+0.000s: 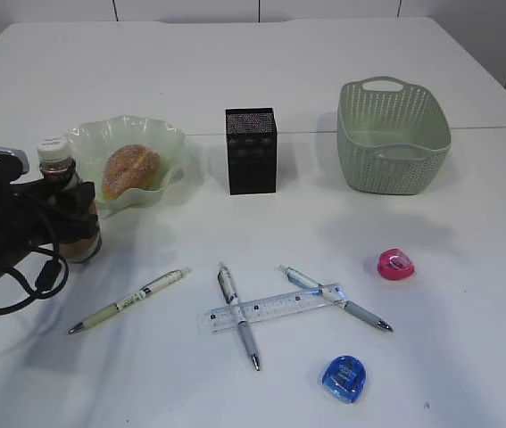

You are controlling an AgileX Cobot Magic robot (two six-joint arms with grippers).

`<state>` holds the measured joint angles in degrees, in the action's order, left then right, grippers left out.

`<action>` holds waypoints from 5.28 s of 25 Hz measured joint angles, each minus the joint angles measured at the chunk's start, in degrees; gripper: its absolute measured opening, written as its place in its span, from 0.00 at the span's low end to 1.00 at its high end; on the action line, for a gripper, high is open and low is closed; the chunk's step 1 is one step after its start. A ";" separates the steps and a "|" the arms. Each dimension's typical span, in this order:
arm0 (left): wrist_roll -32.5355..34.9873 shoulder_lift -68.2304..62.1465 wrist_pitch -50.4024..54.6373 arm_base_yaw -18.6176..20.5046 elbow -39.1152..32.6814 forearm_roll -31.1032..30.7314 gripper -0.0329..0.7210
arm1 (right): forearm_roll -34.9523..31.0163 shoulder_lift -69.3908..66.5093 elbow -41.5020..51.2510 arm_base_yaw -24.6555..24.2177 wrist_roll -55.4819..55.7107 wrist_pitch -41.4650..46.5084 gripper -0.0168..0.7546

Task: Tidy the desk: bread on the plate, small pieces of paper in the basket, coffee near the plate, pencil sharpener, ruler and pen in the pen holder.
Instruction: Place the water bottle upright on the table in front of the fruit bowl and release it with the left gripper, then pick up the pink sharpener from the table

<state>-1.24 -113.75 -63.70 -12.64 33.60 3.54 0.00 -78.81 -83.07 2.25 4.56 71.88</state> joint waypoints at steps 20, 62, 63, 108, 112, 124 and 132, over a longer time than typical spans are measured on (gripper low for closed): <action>0.00 1.29 -1.48 0.00 0.22 0.16 0.68 | 0.00 0.00 0.00 0.00 -0.11 0.00 0.70; 2.07 25.17 27.24 0.00 5.08 0.06 0.68 | 0.00 0.00 0.00 0.00 -2.39 0.00 0.70; 2.07 25.98 29.23 0.00 5.57 0.06 0.68 | 0.00 0.00 0.00 0.00 -2.50 0.00 0.70; -0.03 42.27 110.79 5.63 36.28 -0.43 0.67 | -1.43 -23.62 0.00 9.33 -1.15 -0.99 0.70; -0.03 42.27 110.92 5.63 36.28 -0.54 0.67 | -1.28 -26.94 -0.10 9.33 -0.59 -1.92 0.70; -0.03 42.27 113.66 5.63 36.28 -2.77 0.67 | 0.00 -33.85 -0.75 9.33 -0.59 -8.24 0.70; -0.09 42.27 113.78 5.63 36.28 -2.81 0.67 | 2.84 -37.18 -3.23 9.33 -0.55 -9.52 0.70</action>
<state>-1.34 -71.47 50.08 -7.01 69.88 0.73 2.84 -115.99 -86.31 11.59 4.01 62.36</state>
